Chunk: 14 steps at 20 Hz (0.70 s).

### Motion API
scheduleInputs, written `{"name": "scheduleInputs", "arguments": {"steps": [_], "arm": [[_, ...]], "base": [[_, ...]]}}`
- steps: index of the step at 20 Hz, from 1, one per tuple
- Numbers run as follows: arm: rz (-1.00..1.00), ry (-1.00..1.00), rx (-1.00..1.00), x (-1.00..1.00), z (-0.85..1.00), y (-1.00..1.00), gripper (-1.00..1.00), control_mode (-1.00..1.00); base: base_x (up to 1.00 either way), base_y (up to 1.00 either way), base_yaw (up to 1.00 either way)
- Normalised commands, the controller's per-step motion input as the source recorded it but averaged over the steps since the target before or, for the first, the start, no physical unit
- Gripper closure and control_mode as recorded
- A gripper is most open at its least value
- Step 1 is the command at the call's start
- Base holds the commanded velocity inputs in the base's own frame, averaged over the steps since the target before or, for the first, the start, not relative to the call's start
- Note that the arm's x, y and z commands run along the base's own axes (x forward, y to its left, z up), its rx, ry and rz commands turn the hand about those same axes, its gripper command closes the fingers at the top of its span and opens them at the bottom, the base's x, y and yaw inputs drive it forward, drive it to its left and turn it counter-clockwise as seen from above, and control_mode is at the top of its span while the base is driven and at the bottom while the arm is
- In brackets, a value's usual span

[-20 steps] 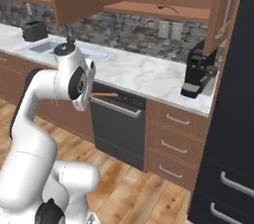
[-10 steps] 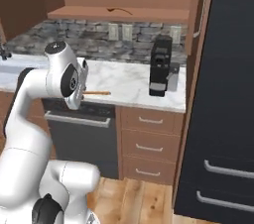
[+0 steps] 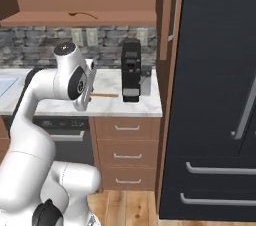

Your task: Organize the utensils by type. Pick up the wooden spoons from the counter and place them in the open cabinet. Then pick up the metallic utensils from the counter and place them in the open drawer.

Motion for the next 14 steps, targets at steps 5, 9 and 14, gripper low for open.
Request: {"name": "scheduleInputs", "arguments": {"steps": [5, 9, 14], "arm": [[0.0, 0.0, 0.0, 0.0, 0.0, 0.0, 1.0, 1.0], [0.0, 0.0, 0.0, 0.0, 0.0, 0.0, 1.0, 1.0], [0.0, 0.0, 0.0, 0.0, 0.0, 0.0, 1.0, 1.0]], "base": [[0.56, 0.07, 0.0], [0.63, 0.04, 0.01], [0.79, 0.03, 0.0]]}}
